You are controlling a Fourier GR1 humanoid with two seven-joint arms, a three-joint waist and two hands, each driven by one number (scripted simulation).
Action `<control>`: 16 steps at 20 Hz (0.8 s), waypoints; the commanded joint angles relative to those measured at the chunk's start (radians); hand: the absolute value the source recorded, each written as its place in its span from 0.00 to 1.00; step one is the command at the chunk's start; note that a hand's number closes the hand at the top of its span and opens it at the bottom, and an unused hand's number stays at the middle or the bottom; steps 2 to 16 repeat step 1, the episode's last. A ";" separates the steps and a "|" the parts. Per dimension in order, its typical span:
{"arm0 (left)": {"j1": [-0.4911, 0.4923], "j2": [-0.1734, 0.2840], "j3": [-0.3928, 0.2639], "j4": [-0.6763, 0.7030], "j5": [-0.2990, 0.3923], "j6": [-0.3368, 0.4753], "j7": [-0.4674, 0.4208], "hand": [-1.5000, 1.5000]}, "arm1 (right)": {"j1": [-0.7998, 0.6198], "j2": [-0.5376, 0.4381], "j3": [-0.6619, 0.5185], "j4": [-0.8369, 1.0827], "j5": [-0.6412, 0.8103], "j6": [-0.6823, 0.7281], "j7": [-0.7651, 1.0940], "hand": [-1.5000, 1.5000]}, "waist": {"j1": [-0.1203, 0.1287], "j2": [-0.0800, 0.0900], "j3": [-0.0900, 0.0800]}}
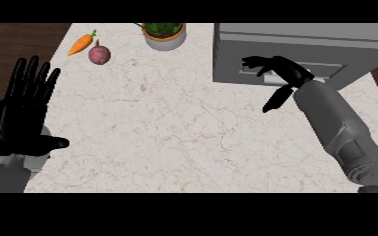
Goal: Pick up the cup, place it into the drawer and close the drawer
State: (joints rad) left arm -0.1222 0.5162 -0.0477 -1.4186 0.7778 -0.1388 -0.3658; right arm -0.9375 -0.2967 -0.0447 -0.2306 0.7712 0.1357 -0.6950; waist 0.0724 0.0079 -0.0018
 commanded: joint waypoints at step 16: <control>0.006 -0.003 -0.002 -0.010 -0.008 0.003 0.002 0.00 | -0.053 -0.078 -0.027 0.048 0.008 -0.078 0.088 0.00 | 0.025 0.031 0.006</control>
